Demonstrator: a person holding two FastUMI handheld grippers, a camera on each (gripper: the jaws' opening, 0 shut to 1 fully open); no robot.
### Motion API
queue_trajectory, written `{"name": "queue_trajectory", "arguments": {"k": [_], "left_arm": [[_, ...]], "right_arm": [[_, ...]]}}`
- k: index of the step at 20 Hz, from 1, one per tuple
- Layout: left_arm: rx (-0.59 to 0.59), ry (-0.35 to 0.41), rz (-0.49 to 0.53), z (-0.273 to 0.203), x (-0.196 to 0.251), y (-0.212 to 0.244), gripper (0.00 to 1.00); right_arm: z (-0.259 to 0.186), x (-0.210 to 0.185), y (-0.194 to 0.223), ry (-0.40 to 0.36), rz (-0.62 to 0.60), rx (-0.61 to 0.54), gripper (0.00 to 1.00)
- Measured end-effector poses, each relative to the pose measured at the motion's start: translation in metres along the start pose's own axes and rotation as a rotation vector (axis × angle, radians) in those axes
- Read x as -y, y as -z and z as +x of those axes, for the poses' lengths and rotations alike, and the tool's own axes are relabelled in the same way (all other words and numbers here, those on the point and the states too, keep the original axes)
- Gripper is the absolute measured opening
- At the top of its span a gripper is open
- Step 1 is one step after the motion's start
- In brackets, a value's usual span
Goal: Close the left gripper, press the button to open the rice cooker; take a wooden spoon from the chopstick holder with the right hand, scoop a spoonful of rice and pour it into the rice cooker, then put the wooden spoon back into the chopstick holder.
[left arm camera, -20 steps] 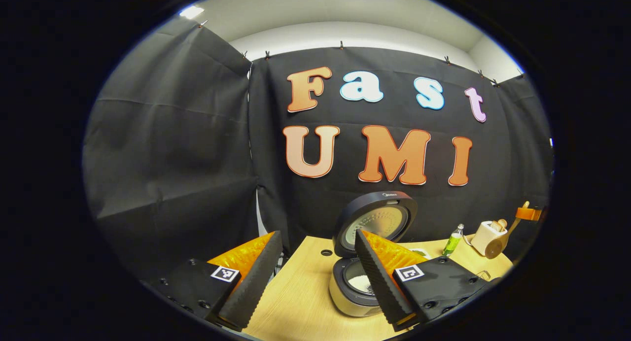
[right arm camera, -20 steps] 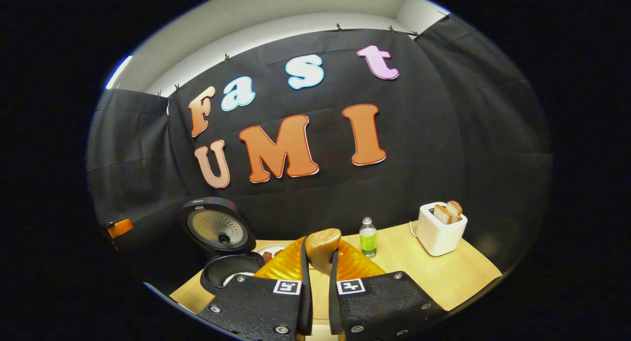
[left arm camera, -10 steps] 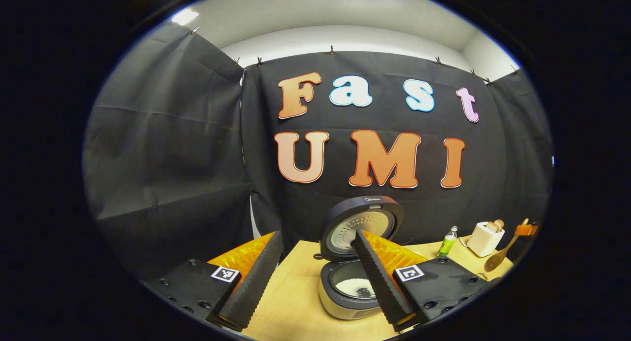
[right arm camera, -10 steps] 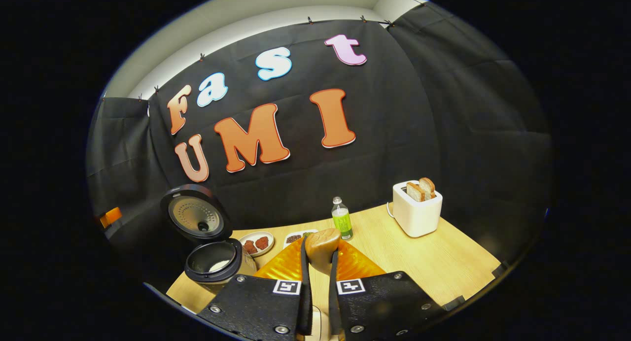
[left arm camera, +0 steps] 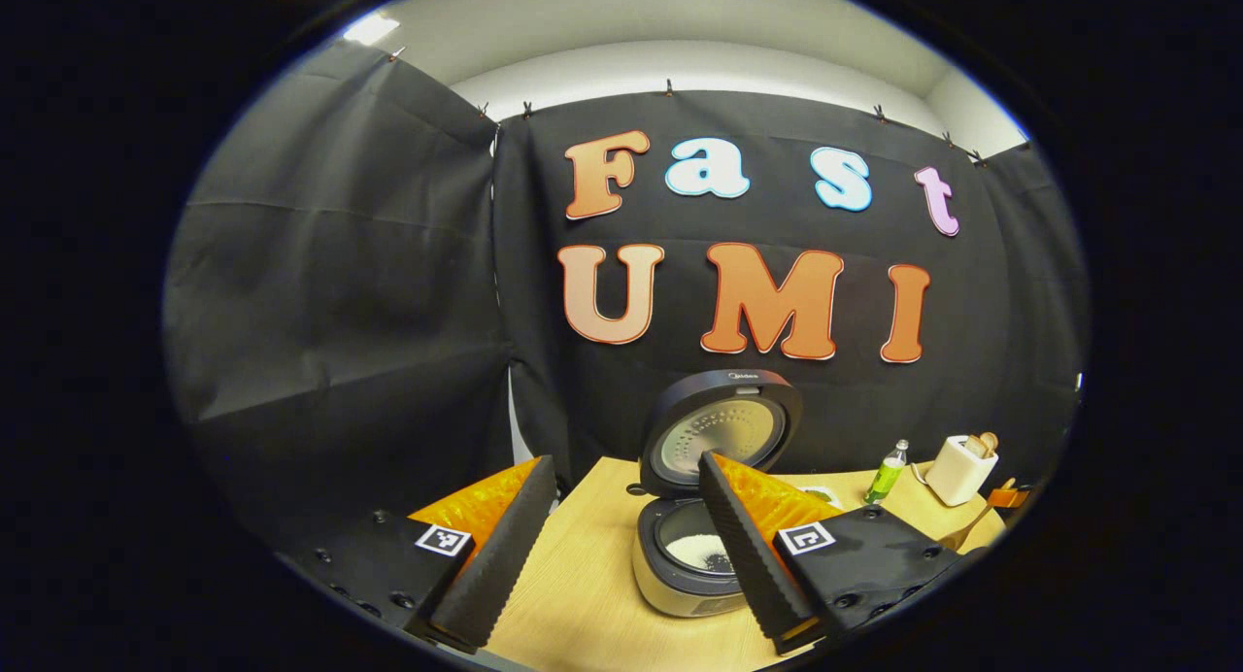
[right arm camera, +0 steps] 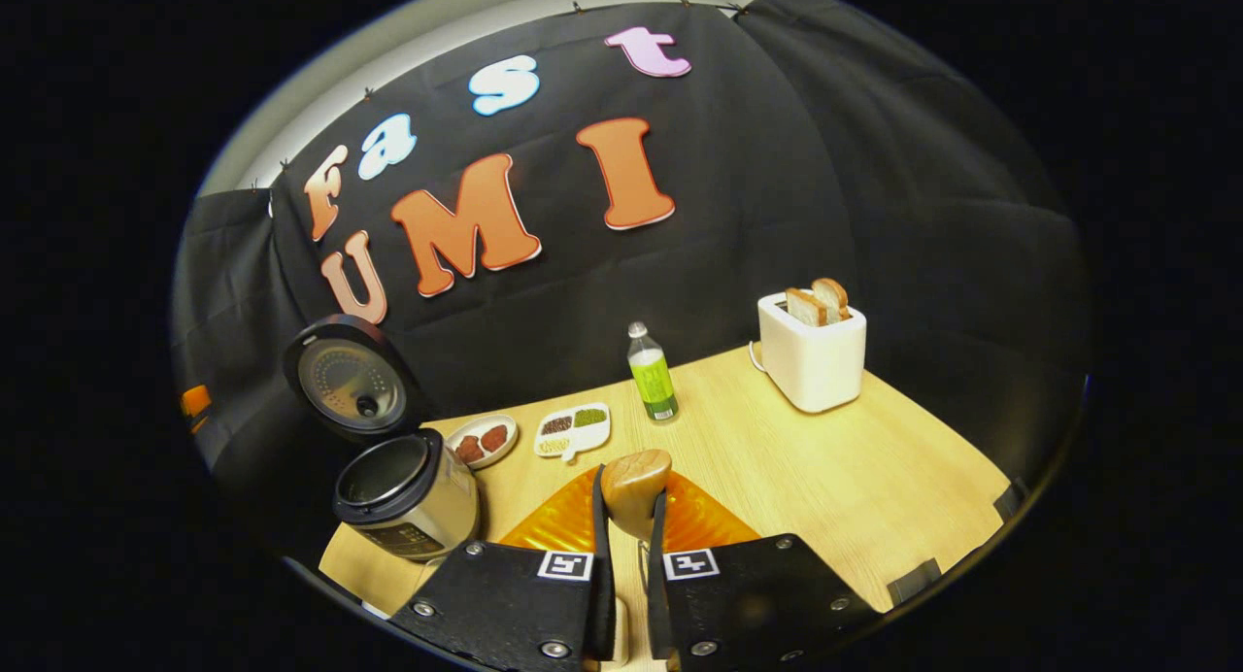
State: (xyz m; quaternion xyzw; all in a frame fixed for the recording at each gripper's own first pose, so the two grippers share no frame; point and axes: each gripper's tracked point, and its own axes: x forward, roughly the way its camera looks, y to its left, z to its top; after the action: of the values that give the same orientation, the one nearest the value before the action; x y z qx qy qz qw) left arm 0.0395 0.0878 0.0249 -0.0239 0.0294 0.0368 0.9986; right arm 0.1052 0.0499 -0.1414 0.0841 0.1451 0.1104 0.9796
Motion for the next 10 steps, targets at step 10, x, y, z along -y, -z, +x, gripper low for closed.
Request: {"name": "queue_trajectory", "arguments": {"k": [10], "left_arm": [[0.011, -0.044, 0.023, -0.012, -0.006, -0.007, 1.0]], "right_arm": [[0.015, 0.019, 0.025, -0.004, 0.075, -0.06, 0.24]]}}
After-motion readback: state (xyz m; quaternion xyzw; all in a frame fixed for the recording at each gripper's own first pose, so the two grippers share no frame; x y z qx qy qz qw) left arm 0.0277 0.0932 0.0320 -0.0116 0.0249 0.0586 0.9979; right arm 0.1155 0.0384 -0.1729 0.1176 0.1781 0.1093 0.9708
